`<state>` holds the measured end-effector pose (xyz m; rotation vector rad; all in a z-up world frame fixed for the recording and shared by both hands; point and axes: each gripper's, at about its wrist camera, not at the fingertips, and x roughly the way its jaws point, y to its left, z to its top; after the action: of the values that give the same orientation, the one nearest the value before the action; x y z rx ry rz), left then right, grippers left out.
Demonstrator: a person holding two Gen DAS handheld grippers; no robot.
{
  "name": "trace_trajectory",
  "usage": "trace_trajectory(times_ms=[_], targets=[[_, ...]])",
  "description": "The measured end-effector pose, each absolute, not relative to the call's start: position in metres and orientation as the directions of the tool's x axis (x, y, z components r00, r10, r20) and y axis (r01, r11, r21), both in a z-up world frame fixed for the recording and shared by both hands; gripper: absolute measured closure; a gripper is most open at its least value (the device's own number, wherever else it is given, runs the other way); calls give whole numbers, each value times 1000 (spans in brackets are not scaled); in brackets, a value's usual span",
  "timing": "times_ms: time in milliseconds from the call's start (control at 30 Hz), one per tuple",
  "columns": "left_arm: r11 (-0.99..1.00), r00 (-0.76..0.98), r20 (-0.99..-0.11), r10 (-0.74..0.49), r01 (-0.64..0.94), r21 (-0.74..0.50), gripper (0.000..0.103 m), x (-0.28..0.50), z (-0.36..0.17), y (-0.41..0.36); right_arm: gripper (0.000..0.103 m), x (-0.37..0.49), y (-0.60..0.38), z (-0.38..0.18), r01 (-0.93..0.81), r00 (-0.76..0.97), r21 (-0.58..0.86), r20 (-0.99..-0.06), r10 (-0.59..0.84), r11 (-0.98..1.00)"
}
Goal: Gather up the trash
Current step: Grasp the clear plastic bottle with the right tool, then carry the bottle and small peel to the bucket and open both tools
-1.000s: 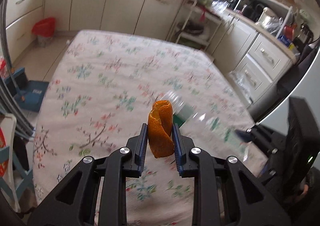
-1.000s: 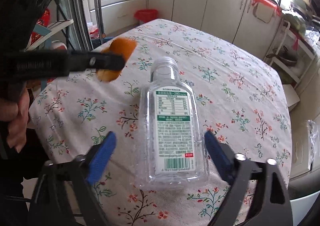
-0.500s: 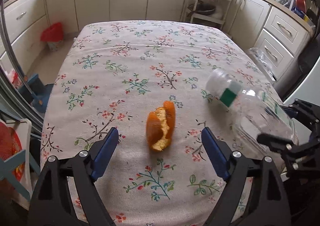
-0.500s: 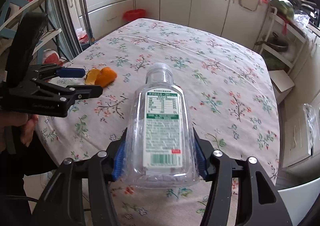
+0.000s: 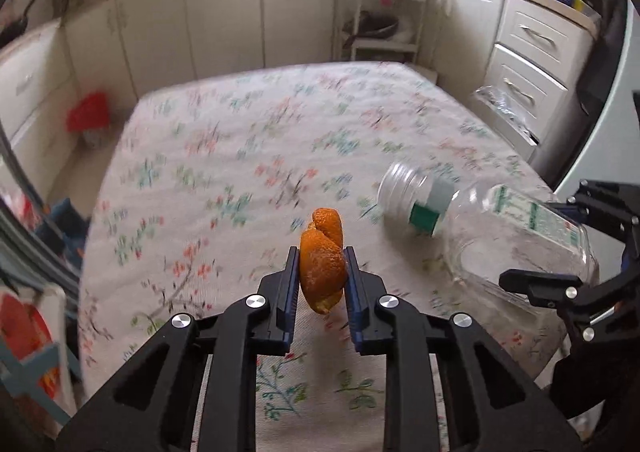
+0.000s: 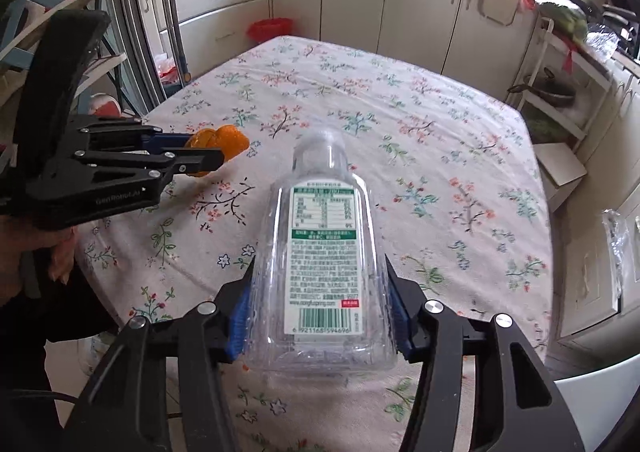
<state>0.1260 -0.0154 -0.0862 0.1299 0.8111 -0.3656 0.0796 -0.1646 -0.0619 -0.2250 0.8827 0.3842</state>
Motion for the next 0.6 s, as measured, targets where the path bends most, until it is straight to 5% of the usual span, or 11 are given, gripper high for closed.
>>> trace_trajectory(times_ms=[600], targets=[[882, 708, -608, -360, 470, 25, 84, 97, -48, -64, 49, 49, -210, -55, -354, 634, -136, -762, 130, 925]])
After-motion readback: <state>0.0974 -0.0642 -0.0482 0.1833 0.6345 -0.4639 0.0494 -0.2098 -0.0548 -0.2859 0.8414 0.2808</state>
